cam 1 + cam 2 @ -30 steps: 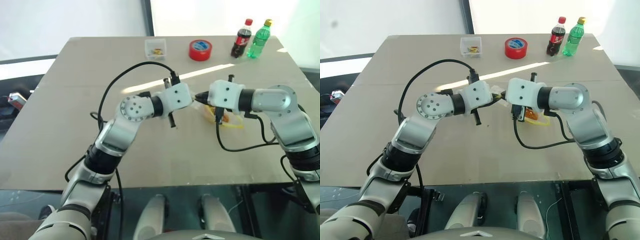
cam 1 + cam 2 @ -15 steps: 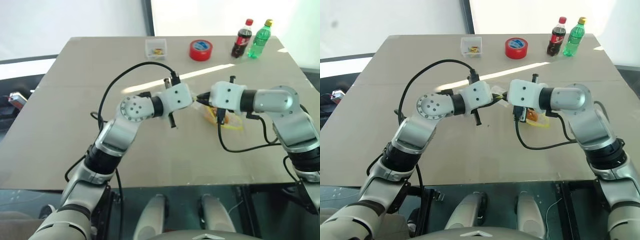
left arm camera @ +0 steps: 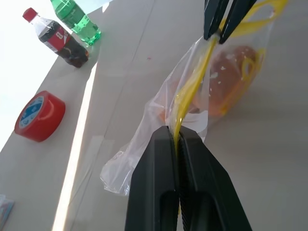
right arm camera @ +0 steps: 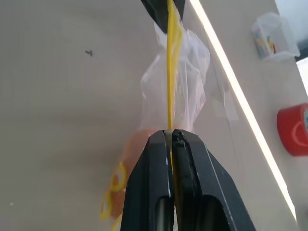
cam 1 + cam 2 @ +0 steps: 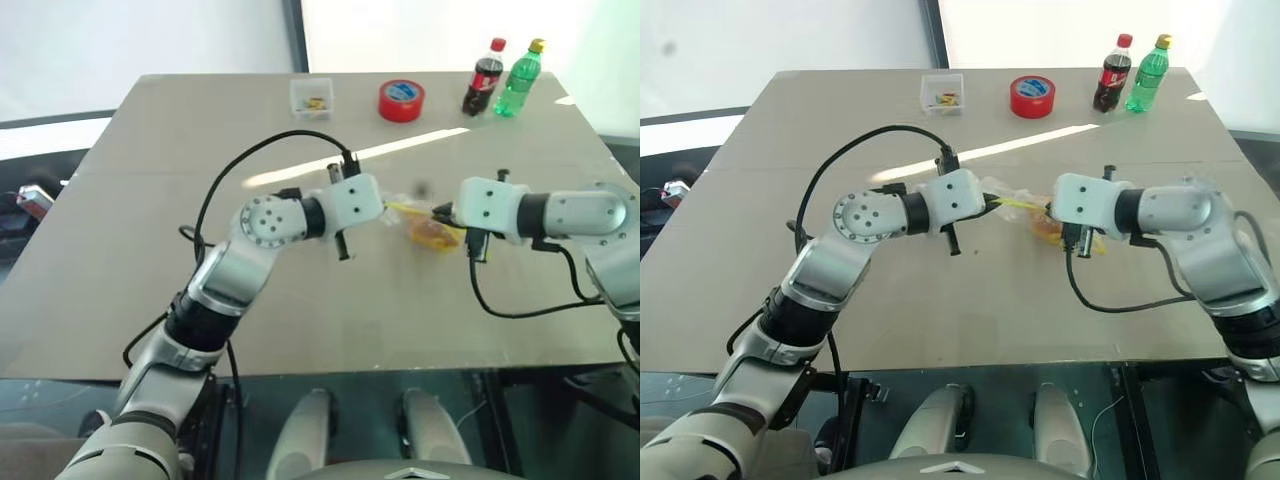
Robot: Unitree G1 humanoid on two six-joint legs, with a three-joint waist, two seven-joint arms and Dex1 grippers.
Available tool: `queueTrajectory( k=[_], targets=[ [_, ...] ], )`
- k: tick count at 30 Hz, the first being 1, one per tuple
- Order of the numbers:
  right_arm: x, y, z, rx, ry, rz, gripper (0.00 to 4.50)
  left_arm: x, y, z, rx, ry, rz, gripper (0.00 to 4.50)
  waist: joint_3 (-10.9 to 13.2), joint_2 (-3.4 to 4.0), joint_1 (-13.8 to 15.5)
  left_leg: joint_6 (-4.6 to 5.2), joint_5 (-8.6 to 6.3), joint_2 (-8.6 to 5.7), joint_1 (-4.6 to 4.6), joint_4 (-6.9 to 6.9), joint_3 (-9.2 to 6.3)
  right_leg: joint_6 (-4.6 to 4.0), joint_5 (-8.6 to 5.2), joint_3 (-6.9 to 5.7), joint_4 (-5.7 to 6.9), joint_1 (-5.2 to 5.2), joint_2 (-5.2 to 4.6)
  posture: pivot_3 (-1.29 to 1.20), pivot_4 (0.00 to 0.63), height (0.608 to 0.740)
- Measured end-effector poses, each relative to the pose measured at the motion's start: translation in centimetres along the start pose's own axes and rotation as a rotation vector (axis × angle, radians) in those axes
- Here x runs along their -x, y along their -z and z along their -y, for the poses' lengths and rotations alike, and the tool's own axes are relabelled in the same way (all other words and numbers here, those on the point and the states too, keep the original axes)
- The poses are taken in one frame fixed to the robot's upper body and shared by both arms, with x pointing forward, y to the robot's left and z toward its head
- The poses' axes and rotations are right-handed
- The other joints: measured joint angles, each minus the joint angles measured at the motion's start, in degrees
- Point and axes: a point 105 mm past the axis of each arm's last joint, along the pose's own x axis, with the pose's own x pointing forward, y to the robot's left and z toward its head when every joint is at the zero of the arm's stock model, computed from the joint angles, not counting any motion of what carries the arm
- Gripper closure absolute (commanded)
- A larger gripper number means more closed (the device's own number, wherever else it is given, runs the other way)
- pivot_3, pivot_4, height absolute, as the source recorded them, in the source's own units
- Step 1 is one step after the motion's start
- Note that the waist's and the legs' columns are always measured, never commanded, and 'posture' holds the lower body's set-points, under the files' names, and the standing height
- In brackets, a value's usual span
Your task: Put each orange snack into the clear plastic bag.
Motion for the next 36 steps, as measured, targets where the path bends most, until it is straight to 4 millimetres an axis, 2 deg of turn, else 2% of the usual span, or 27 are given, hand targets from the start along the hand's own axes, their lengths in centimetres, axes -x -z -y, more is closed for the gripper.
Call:
queueTrajectory(
  k=[15, 24, 26, 28, 30, 31, 33, 35, 36],
  targets=[
    [2.1, 4.1, -0.8, -0.103, 0.000, -0.195, 4.43, 0.1, 1.1, 0.1, 0.011, 0.000, -0.020, 4.50, 0.00, 0.00, 0.01, 0.00, 0.00, 0.00, 0.00, 0.01, 0.01, 0.00, 0.00, 0.00, 0.00, 0.00, 0.00, 0.00, 0.150, 0.740],
    [2.2, 4.6, -0.6, -0.092, 0.032, -0.217, 4.43, 0.0, 1.2, 0.1, 0.003, 0.001, -0.015, 4.50, 0.00, 0.00, 0.00, 0.00, 0.00, 0.00, 0.00, 0.01, 0.02, 0.00, 0.00, 0.00, 0.00, 0.00, 0.00, 0.00, 0.150, 0.740],
    [1.8, 4.4, 0.5, -0.082, 0.094, -0.193, 4.43, 0.0, 1.5, -0.2, 0.009, -0.013, -0.020, 4.50, 0.00, -0.01, -0.21, 0.00, 0.00, 0.01, 0.02, 0.02, 0.03, 0.01, 0.00, 0.03, 0.01, 0.00, 0.00, 0.00, 0.150, 0.740],
    [1.3, 3.8, 2.5, -0.064, 0.200, -0.157, 4.43, 0.0, 1.9, -1.1, 0.000, -0.065, -0.024, 4.50, 0.02, -0.03, -0.35, 0.00, 0.01, 0.02, 0.07, 0.04, 0.02, 0.01, 0.00, 0.07, 0.06, 0.00, 0.00, 0.00, 0.150, 0.740],
    [1.3, 2.5, 5.4, -0.018, 0.341, -0.102, 4.43, 0.0, 1.4, -3.6, -0.035, -0.198, -0.011, 4.50, 0.05, -0.04, -0.22, 0.00, 0.02, 0.00, 0.06, 0.06, 0.02, 0.01, 0.00, 0.06, 0.08, -0.01, 0.00, 0.00, 0.150, 0.740],
    [1.7, 1.4, 7.0, 0.008, 0.422, -0.061, 4.43, 0.4, 0.6, -5.6, -0.045, -0.304, 0.018, 4.50, 0.07, -0.07, -0.12, -0.01, 0.02, 0.01, 0.05, 0.08, 0.01, 0.01, 0.00, 0.02, 0.08, -0.01, 0.00, 0.00, 0.150, 0.740],
    [2.6, -0.4, 8.9, 0.051, 0.514, 0.008, 4.43, 1.6, -1.2, -8.5, -0.070, -0.447, 0.081, 4.50, 0.06, -0.08, 0.09, -0.01, 0.01, 0.00, 0.00, 0.08, 0.00, 0.01, 0.01, 0.01, 0.03, -0.01, -0.01, 0.00, 0.150, 0.740],
    [3.2, -1.6, 9.7, 0.079, 0.563, 0.061, 4.43, 2.7, -2.6, -10.2, -0.101, -0.548, 0.141, 4.50, 0.04, -0.07, 0.43, -0.02, 0.01, -0.01, -0.07, 0.02, 0.00, 0.01, 0.01, 0.03, -0.18, 0.00, -0.03, 0.00, 0.150, 0.740],
    [3.1, -1.5, 9.6, 0.076, 0.560, 0.063, 4.43, 2.7, -2.5, -10.2, -0.099, -0.549, 0.141, 4.50, 0.04, -0.07, 0.50, -0.02, 0.01, -0.02, -0.11, 0.02, 0.01, 0.01, 0.00, 0.03, -0.19, -0.02, -0.03, 0.00, 0.150, 0.740]
  ],
)
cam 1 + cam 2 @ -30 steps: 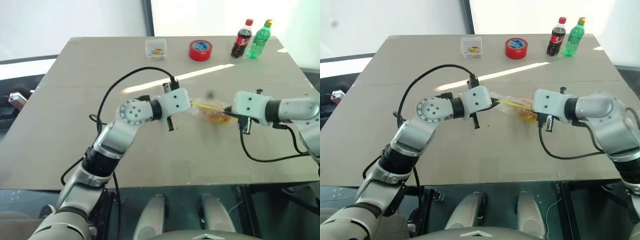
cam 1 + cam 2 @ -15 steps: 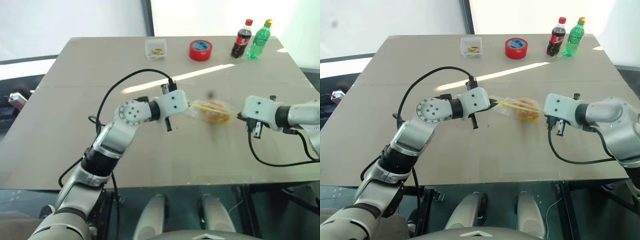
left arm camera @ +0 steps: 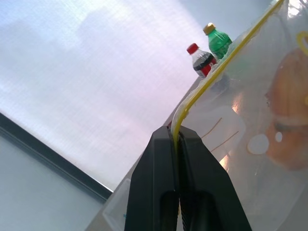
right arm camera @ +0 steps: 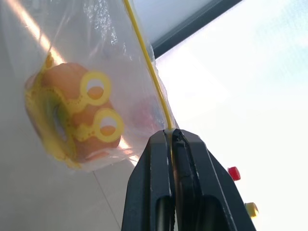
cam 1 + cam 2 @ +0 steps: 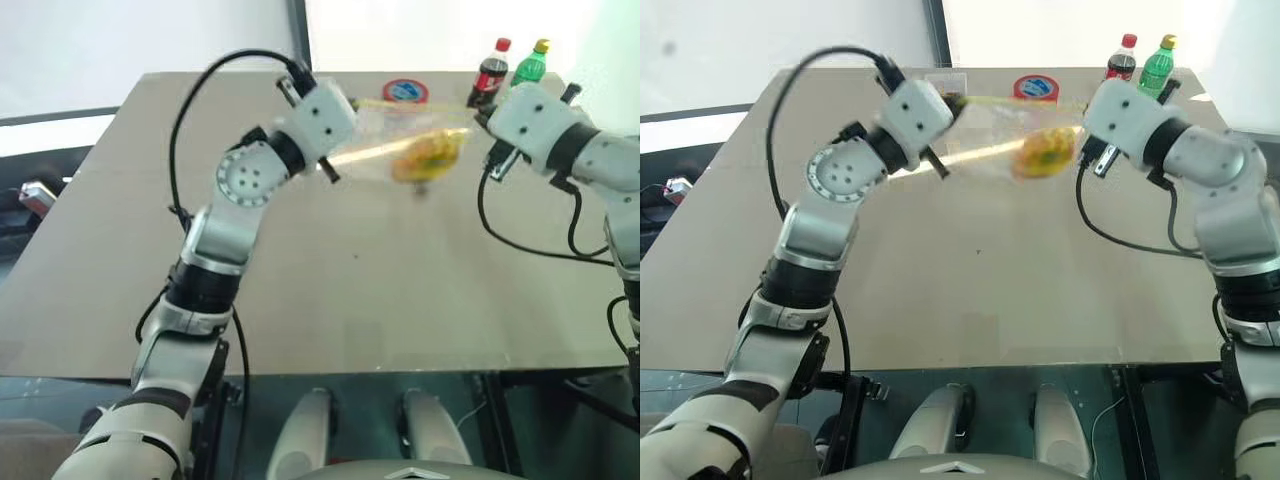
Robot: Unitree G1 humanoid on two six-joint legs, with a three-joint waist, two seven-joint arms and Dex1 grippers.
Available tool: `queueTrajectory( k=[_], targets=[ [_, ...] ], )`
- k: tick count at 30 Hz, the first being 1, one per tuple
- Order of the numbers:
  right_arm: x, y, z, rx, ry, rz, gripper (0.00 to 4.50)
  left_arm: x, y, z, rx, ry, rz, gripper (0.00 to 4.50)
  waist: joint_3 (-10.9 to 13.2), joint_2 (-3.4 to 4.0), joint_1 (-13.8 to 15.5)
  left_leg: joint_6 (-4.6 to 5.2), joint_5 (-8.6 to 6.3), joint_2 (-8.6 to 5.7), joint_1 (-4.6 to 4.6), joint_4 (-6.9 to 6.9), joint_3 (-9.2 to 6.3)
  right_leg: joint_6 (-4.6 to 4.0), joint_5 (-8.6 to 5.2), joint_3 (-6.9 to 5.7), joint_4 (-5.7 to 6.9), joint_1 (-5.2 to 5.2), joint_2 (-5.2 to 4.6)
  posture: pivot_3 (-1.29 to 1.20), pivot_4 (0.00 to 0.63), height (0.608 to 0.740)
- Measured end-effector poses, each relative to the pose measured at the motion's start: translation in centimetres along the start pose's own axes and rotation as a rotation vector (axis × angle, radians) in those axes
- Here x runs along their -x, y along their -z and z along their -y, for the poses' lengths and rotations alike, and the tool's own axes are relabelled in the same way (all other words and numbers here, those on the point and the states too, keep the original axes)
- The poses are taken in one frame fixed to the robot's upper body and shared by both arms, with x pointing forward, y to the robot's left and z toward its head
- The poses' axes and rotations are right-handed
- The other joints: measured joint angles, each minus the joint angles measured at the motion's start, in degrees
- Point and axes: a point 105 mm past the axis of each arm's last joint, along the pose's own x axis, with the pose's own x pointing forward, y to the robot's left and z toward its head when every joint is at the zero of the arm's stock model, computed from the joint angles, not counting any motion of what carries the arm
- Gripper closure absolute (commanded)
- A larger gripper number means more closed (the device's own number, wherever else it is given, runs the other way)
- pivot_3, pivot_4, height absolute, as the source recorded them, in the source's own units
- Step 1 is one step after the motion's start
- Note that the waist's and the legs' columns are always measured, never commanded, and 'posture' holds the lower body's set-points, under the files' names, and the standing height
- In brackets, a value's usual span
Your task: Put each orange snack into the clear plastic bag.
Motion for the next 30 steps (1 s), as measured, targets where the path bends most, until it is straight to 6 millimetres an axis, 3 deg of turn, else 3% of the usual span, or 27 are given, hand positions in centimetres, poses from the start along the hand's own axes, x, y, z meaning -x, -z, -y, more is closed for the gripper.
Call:
queueTrajectory(
  k=[3, 6, 8, 10, 14, 19, 21, 24, 30],
  targets=[
    [0.2, 0.6, -1.7, -0.032, -0.067, -0.011, 4.43, 0.7, 1.4, 1.3, 0.017, 0.066, -0.048, 4.50, -0.05, 0.00, 0.09, 0.01, -0.01, 0.00, -0.03, -0.02, 0.02, 0.00, -0.01, -0.02, -0.02, -0.01, 0.01, 0.00, 0.150, 0.740],
    [0.9, 2.5, -5.4, -0.097, -0.224, -0.071, 4.43, 2.5, 4.2, 5.4, 0.092, 0.244, -0.158, 4.50, -0.05, 0.01, 0.05, 0.02, -0.01, 0.00, -0.07, -0.04, 0.02, 0.00, -0.01, -0.01, 0.03, -0.06, 0.02, 0.00, 0.150, 0.740],
    [2.2, 3.4, -8.2, -0.140, -0.357, -0.117, 3.83, 4.4, 5.4, 8.7, 0.182, 0.383, -0.221, 3.84, -0.03, 0.00, 0.03, 0.03, -0.01, 0.02, -0.15, 0.00, 0.01, 0.00, -0.01, -0.02, 0.08, -0.14, 0.02, 0.00, 0.150, 0.740],
    [4.2, 4.1, -11.4, -0.185, -0.502, -0.157, 3.22, 6.3, 5.2, 11.1, 0.256, 0.487, -0.252, 3.27, -0.04, 0.01, 0.26, 0.03, -0.01, 0.04, -0.25, 0.04, -0.06, 0.00, -0.01, -0.08, 0.12, -0.20, 0.02, 0.00, 0.150, 0.740],
    [7.5, 5.8, -15.1, -0.277, -0.656, -0.268, 1.83, 8.5, 4.9, 12.6, 0.381, 0.500, -0.306, 1.91, -0.04, 0.01, 0.57, 0.03, -0.01, 0.10, -0.23, 0.15, -0.07, 0.01, -0.01, -0.04, 0.23, -0.19, 0.01, 0.00, 0.150, 0.740],
    [8.9, 6.0, -13.8, -0.429, -0.569, -0.264, 1.83, 10.1, 5.3, 10.9, 0.570, 0.295, -0.332, 1.91, -0.03, -0.02, 0.46, 0.03, -0.03, 0.33, 0.43, 0.33, -0.12, 0.02, -0.04, -0.05, 0.25, 0.44, 0.08, 0.00, 0.150, 0.740],
    [9.8, 6.4, -12.9, -0.534, -0.507, -0.245, 1.83, 12.5, 6.7, 9.2, 0.692, 0.161, -0.368, 1.91, -0.04, -0.02, 0.56, 0.03, -0.03, 0.36, 0.44, 0.34, -0.09, 0.10, -0.09, -0.15, 0.17, 0.53, 0.10, 0.00, 0.150, 0.740],
    [10.5, 6.9, -12.0, -0.598, -0.462, -0.240, 1.83, 14.6, 7.7, 8.2, 0.750, 0.107, -0.413, 1.91, -0.03, -0.03, 0.67, 0.03, -0.03, 0.34, 0.38, 0.37, -0.06, 0.01, -0.03, -0.16, 0.14, 0.52, 0.09, 0.00, 0.150, 0.740],
    [12.3, 9.2, -9.4, -0.725, -0.373, -0.203, 1.83, 18.0, 7.4, 6.7, 0.804, 0.125, -0.428, 1.91, -0.04, -0.04, 0.90, 0.03, -0.03, 0.32, 0.39, 0.40, -0.05, -0.11, -0.09, -0.18, 0.09, 0.57, 0.05, 0.00, 0.150, 0.740]
  ],
)
